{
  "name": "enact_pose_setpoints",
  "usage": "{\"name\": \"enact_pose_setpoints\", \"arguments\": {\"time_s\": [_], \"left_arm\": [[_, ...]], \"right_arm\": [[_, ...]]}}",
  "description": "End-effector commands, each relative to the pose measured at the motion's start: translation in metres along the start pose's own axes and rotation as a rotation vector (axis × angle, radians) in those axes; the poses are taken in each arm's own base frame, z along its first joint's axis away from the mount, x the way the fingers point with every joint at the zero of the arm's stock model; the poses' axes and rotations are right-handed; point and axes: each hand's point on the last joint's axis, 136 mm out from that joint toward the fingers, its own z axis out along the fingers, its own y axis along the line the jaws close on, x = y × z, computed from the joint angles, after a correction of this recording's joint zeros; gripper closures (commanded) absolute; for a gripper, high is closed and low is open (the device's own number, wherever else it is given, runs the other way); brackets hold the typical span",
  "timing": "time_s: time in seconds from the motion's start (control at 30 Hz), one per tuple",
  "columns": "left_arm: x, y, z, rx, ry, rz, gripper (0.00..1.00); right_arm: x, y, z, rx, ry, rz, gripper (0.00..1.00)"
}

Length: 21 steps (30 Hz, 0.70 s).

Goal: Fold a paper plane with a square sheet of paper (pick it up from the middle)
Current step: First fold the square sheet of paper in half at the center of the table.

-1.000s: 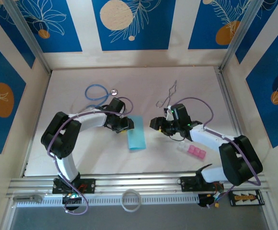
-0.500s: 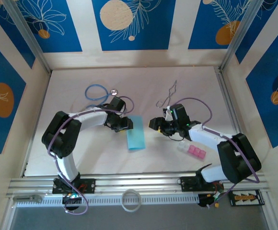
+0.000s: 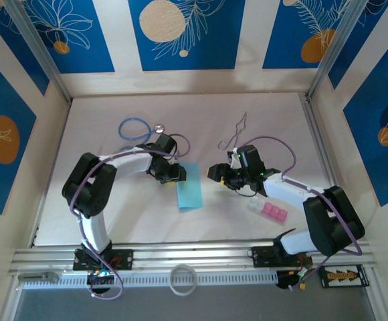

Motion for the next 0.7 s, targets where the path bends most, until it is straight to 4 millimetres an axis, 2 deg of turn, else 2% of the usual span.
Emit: {"name": "enact_pose_setpoints", "arguments": {"time_s": [0.0, 0.67], "left_arm": [[0.0072, 0.0084, 0.0075, -0.046, 0.039, 0.018, 0.54], [0.006, 0.0178, 0.0172, -0.104, 0.04, 0.023, 0.51]], "right_arm": [[-0.0021, 0.0077, 0.0, -0.011, 0.003, -0.007, 0.36], [-0.0011, 0.0079, 0.0001, -0.013, 0.007, -0.012, 0.35]]}}
